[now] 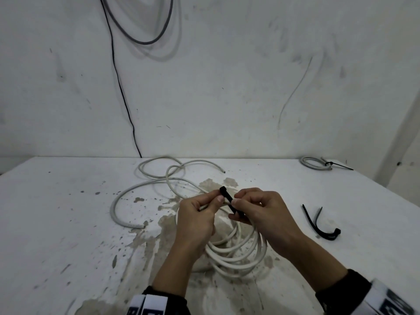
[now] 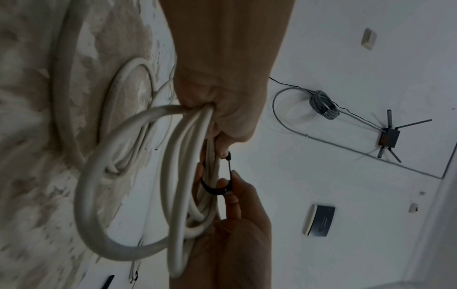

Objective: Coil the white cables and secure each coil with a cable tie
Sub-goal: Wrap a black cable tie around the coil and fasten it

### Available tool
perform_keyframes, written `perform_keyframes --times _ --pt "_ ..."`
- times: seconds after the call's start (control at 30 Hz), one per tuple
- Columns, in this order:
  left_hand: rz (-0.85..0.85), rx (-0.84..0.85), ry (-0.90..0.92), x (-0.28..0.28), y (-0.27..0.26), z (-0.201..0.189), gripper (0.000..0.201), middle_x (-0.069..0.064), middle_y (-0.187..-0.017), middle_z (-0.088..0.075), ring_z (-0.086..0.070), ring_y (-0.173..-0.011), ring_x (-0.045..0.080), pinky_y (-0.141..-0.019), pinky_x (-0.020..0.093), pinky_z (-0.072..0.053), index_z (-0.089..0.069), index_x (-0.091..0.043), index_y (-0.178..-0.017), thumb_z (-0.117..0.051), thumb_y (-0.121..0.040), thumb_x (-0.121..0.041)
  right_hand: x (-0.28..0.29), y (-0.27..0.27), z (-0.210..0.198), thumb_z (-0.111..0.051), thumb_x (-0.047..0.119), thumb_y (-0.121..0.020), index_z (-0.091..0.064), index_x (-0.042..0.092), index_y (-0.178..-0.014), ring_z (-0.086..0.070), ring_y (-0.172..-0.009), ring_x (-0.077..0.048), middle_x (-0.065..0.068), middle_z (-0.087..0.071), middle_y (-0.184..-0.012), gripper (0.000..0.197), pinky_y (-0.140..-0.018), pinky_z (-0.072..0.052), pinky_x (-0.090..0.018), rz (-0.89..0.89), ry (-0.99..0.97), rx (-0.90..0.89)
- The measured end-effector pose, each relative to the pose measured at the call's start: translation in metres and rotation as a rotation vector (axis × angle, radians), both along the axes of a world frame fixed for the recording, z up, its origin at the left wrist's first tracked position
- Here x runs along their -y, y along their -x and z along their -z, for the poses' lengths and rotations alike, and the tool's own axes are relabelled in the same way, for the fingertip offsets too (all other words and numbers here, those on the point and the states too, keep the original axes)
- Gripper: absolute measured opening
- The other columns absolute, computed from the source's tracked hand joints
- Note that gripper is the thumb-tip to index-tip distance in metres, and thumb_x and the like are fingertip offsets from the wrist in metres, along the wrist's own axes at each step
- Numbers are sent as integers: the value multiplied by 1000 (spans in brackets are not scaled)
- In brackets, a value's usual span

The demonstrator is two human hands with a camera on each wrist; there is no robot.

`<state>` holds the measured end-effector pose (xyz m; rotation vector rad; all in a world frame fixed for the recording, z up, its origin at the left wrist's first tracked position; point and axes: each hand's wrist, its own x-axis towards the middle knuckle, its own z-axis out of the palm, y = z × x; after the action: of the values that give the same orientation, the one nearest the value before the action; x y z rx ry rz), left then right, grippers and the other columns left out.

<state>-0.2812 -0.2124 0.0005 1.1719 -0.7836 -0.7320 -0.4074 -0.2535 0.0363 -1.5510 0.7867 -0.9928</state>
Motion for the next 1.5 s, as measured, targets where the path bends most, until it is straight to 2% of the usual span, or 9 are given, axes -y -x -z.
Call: perform_keyframes --times 0.1,0.17,0.23,0.3,0.37,0.6,0.87,0.97,1.5 --pt "-25 107 33 -2 2 -2 22 15 -70 -62 -41 -27 8 -30 21 -29 -70 -5 -107 -61 -87 -6 0 0 0 -64 -2 -81 -64 5 -48 -64 -67 -16 -6 -62 -78 34 -73 -60 -36 22 -14 -6" --pt "-34 186 48 -3 5 -2 22 9 -88 -61 -65 -65 23 -44 45 -43 -71 -5 -106 -63 -86 -5 0 0 1 -64 1 -81 -64 7 -47 -62 -66 -18 -4 -63 -72 34 -77 -56 -44 50 6 -46" --pt "-35 245 65 -2 5 0 21 18 -93 -69 -51 -88 11 -50 38 -47 -71 -5 -104 -63 -85 -5 -1 1 1 -63 4 -79 -65 1 -51 -61 -68 -19 -7 -65 -73 28 -78 -54 -44 85 58 -103" --pt "-46 314 92 -1 3 3 20 19 -93 -73 -48 -84 2 -43 11 -40 -72 -6 -103 -64 -85 -6 -2 0 1 -63 8 -80 -64 -2 -55 -63 -74 -25 -10 -66 -79 26 -77 -53 -43 102 103 -151" --pt "-75 379 121 1 1 5 19 17 -92 -74 -51 -83 -1 -47 5 -38 -73 -6 -102 -65 -84 -7 -3 0 0 -62 10 -81 -64 -3 -57 -62 -72 -22 -10 -65 -82 28 -72 -52 -41 96 117 -175" --pt "-98 572 253 1 1 6 20 -12 -90 -71 -67 -83 -6 -75 15 -53 -73 -9 -100 -70 -80 -9 -1 -1 1 -57 5 -81 -54 4 -48 -53 -66 -14 -2 -58 -80 33 -64 -42 -32 112 41 -150" --pt "-11 653 290 0 -1 7 23 -2 -90 -76 -71 -83 6 -75 35 -56 -75 -10 -99 -64 -81 -19 7 8 -2 -70 21 -80 -64 13 -74 -67 -81 -21 -6 -66 -89 12 -76 -54 -39 47 2 -171" --pt "38 618 263 -1 1 6 24 -3 -87 -77 -71 -82 13 -76 38 -55 -74 -17 -101 -63 -80 -18 8 12 -13 -67 25 -82 -72 17 -78 -66 -82 -1 -2 -72 -89 10 -69 -46 -22 8 -13 -211" --pt "364 593 190 -6 1 1 27 -17 -89 -74 -69 -92 4 -82 17 -52 -74 -20 -100 -59 -88 -2 30 1 -43 -56 -8 -85 -58 -7 -75 -66 -62 -19 -12 -60 -71 10 -68 -57 -34 214 -285 73"
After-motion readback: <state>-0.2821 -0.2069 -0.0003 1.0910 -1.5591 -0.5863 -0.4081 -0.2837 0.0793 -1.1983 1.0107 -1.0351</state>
